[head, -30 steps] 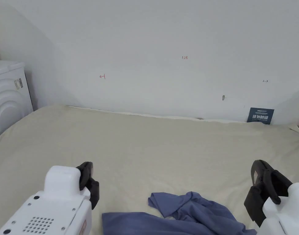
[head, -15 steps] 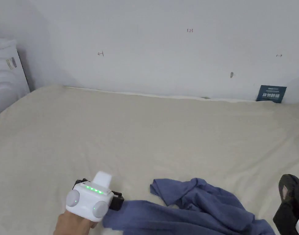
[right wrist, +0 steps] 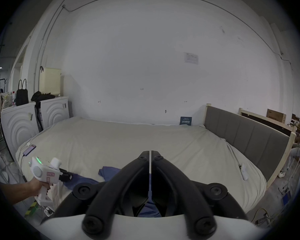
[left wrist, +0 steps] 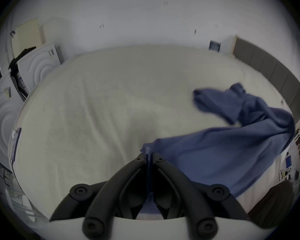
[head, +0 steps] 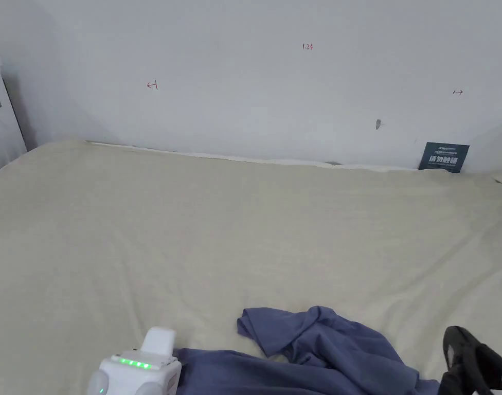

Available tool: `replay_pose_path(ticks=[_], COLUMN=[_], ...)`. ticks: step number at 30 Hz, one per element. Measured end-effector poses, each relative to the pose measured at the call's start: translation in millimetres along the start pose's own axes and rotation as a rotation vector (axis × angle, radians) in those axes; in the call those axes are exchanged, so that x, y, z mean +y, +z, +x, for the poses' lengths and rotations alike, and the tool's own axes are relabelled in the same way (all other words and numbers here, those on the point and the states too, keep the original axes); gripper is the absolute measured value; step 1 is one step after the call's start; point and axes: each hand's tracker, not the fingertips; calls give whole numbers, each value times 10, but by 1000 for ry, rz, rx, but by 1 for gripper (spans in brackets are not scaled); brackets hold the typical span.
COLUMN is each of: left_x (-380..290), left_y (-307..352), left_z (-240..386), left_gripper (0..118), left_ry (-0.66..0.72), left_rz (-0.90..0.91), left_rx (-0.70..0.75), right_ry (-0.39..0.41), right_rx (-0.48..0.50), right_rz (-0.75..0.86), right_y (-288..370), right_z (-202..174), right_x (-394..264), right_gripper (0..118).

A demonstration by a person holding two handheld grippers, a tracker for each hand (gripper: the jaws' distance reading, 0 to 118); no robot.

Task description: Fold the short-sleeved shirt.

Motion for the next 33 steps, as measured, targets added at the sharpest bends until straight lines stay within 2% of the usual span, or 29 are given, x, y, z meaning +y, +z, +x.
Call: replay_pose_path(ticks=[2, 3, 4, 5, 6, 7, 8, 9, 11, 14, 16, 18, 21, 22, 23, 26, 28, 29, 30, 31, 32, 33], left_x=[-27, -17, -15, 47, 53, 46, 42, 51, 34, -62, -115, -178, -233, -238, -248, -261, -269, -272, -276, -282, -288, -296], left_y=[281, 471, 642, 829, 978, 1119, 1229, 1322, 1452, 1619, 1677, 1740, 1791, 1799, 1799, 1793, 1758, 1736, 1715, 1699, 1677, 1661], left_z=[120, 121, 142, 154, 190, 231, 262, 280, 324, 364, 366, 330, 287, 267, 246, 184, 174, 163, 148, 134, 109, 80], left_gripper=[5, 5, 5, 5, 5, 5, 5, 5, 5, 5, 5, 5, 5, 5, 5, 5, 5, 5, 5, 5, 5, 5], left_ry=[-31, -4, 46, 13, -8, -31, -28, -22, -20, -33, -51, 9, 12, 14, 11, 25, 18, 10, 11, 20, 35, 55], left_rz=[98, 151, 190, 324, 385, 433, 446, 467, 459, 495, 486, 483, 477, 472, 466, 452, 442, 433, 429, 420, 407, 400], left_rx=[71, 61, 19, 34, 41, 66, 69, 40, 46, 62, 72, 60, 67, 72, 78, 79, 93, 96, 99, 102, 102, 101], right_ry=[35, 64, 85, 101, 118, 141, 161, 178, 194, 252, 344, 463, 605, 622, 601, 538, 547, 558, 553, 557, 569, 560], right_rx=[27, 23, 24, 43, 82, 105, 155, 210, 289, 397, 459, 481, 455, 444, 436, 514, 572, 583, 584, 568, 521, 516], right_rz=[-2, -4, -6, -1, -2, -32, -83, -113, -143, -318, -455, -542, -638, -662, -692, -727, -787, -810, -825, -792, -755, -758], right_y=[-98, -171, -247, -332, -444, -590, -756, -919, -1286, -2080, -2655, -3122, -3635, -3743, -3848, -4087, -4140, -4158, -4170, -4140, -4097, -4052], right_z=[-27, -46, -58, -61, -63, -66, -70, -67, -90, -96, -173, -226, -254, -260, -264, -219, -331, -388, -437, -479, -528, -551], right_x=[-40, -57, -70, -81, -85, -85, -92, -124, -241, -449, -550, -761, -1018, -1073, -1115, -1220, -1241, -1284, -1321, -1337, -1291, -1271], right_gripper=[3, 3, 6, 18, 40, 85, 114, 118, 118, 118, 118, 118, 114, 111, 109, 100, 93, 77, 51, 3, 2, 2])
